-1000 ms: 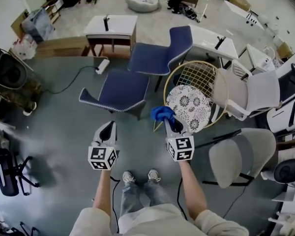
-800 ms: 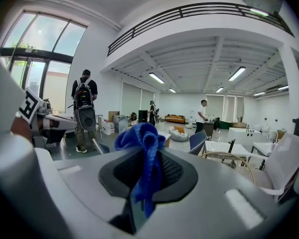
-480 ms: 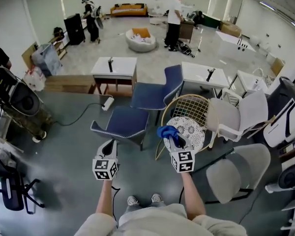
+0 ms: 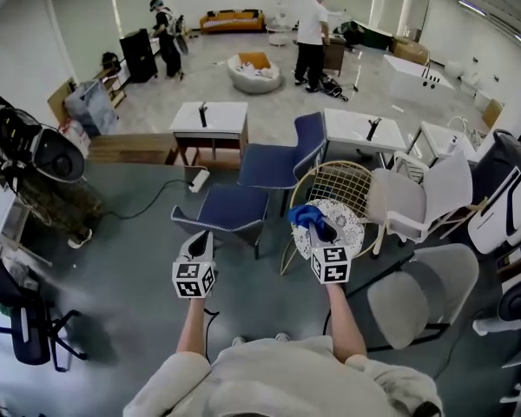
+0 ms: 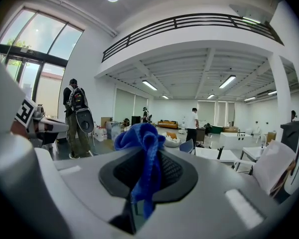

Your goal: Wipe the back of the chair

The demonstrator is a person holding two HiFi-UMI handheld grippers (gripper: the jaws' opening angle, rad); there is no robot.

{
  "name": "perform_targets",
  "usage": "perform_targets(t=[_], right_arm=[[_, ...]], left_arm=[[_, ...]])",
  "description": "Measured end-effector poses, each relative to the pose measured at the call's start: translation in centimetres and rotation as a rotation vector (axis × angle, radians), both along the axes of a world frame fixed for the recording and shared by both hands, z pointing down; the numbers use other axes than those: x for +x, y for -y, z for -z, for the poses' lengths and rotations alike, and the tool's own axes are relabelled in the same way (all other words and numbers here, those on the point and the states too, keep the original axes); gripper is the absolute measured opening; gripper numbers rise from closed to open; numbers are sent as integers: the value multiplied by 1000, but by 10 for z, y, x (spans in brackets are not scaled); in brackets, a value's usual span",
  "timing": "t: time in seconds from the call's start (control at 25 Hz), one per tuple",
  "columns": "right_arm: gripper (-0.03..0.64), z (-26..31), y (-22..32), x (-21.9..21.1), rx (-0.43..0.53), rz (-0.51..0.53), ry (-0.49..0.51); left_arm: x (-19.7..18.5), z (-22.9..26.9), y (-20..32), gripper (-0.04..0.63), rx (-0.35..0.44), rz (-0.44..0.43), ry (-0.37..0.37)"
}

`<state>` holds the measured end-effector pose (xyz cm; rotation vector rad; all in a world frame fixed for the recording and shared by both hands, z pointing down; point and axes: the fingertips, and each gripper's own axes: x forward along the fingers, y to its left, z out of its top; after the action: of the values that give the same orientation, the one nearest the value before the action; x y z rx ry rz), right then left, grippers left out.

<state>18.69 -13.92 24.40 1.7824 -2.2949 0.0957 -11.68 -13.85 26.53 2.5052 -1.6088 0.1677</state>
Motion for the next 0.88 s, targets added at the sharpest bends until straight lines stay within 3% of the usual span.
perform_targets(t=[0.2,0.88], right_arm=[[55,4,1,2,8,-5,4],[54,4,3,5,-2,-1,-10]], left_arm=[[-7,-6,-3,4,-10,5,36],[4,4,0,5,-4,-1,8]])
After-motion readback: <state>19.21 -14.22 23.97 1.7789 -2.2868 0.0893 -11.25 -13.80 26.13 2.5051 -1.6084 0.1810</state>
